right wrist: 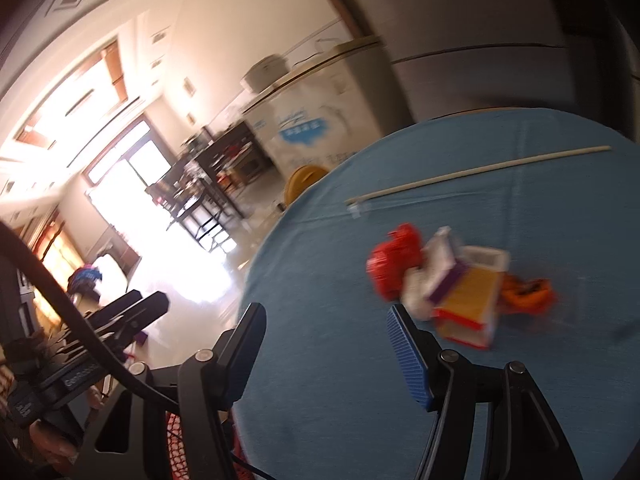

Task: Collect trash
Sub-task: 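Move both tools back from the basket toward the table, then grasp the red plastic bag with left tool while right tool approaches the clear plastic tray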

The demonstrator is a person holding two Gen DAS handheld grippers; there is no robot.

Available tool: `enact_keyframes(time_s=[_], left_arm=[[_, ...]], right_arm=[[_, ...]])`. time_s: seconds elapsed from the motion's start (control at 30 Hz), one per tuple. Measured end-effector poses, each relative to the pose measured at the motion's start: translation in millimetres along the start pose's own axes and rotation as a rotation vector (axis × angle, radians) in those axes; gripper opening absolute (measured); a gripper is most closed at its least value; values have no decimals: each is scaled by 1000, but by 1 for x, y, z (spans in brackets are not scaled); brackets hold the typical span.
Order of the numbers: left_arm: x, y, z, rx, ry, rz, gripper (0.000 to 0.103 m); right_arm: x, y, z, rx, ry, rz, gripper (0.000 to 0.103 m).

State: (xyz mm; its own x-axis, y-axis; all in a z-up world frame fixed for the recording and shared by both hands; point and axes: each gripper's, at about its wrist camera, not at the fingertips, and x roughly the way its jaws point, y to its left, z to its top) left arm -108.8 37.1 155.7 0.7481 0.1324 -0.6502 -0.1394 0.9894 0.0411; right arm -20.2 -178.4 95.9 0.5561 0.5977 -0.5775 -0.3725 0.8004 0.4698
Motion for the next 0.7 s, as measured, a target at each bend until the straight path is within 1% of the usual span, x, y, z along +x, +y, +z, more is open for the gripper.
enact_keyframes(time_s=[0.2, 0.37, 0.47, 0.5, 0.57, 0.7], left_arm=[[5, -31, 10, 60, 1, -46, 68], [22, -58, 15, 113, 38, -93, 70], [36, -75, 16, 152, 68, -118, 71], [42, -80, 16, 161, 84, -125, 71], [54, -85, 17, 162, 115, -148, 71], [87, -93, 23, 192, 166, -149, 71]], right_arm=[[-37, -45, 2, 64, -64, -94, 67], [-76, -96, -1, 148, -122, -197, 68], [-94, -124, -9, 201, -131, -256, 68], [-95, -126, -9, 213, -127, -265, 68], [-98, -142, -14, 258, -108, -273, 68], [-96, -158, -20, 298, -79, -239, 68]])
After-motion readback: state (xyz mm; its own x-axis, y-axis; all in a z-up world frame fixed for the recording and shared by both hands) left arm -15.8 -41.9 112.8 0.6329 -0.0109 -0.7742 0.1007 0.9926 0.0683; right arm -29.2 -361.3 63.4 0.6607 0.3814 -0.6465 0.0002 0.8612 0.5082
